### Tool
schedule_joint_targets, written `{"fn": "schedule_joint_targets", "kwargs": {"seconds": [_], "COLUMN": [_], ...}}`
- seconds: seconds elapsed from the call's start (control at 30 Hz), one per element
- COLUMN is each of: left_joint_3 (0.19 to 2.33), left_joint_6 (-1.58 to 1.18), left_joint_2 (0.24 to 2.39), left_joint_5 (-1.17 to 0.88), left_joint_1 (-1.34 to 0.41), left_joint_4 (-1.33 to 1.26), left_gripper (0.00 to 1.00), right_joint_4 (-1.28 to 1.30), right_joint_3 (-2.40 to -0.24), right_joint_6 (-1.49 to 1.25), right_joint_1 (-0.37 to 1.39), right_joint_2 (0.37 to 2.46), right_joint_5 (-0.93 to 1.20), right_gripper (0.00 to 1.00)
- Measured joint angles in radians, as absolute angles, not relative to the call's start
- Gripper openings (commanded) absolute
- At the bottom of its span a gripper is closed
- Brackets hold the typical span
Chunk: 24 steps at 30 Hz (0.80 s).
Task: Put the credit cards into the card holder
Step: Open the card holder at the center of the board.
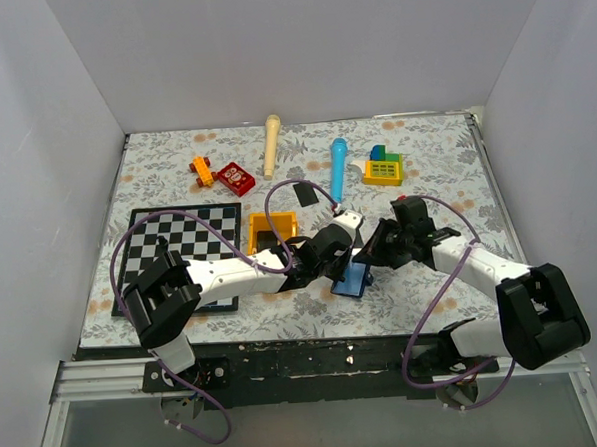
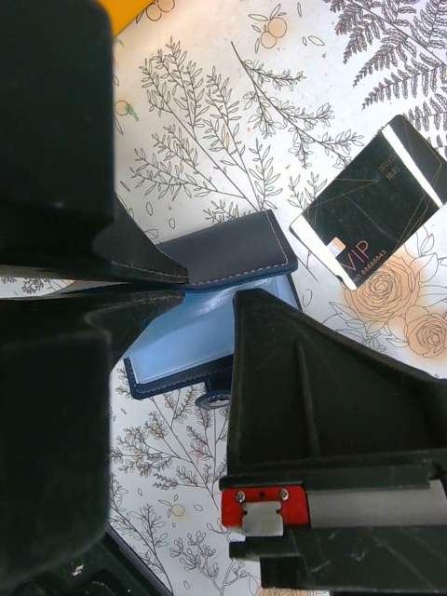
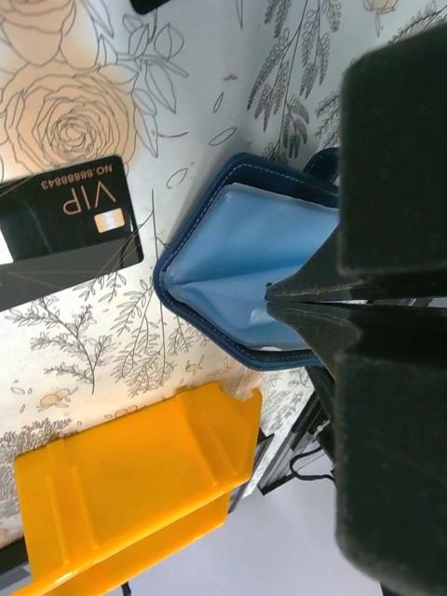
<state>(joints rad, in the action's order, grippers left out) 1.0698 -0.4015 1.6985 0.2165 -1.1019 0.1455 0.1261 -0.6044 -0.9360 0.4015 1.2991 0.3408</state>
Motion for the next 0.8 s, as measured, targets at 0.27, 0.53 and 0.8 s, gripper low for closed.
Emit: {"fn": "schedule_joint_targets", "kwargs": {"seconds": [0.27, 0.53, 0.8], "left_joint_3": [1.070, 1.070, 1.070], "left_joint_6": [-0.401, -0.401, -0.402], "left_joint_2": [1.699, 1.699, 1.706], "left_joint_5": [0.214, 0.213, 0.213], "left_joint_1": [-1.103, -1.103, -1.103], "left_joint_4": [0.143, 0.142, 0.134], "left_gripper": [0.00, 0.00, 0.00], "right_joint_4": [0.210, 0.375, 0.417], "right_joint_3": [-0.604, -0.625, -0.681], "right_joint_6": [-0.889, -0.825, -0.775], "right_joint_1": [0.402, 0.402, 0.402], "right_joint_2": [1.276, 1.200, 1.086], "right_joint_5": [0.286, 0.169, 0.136], "right_gripper": [0.11, 0.20, 0.15]}}
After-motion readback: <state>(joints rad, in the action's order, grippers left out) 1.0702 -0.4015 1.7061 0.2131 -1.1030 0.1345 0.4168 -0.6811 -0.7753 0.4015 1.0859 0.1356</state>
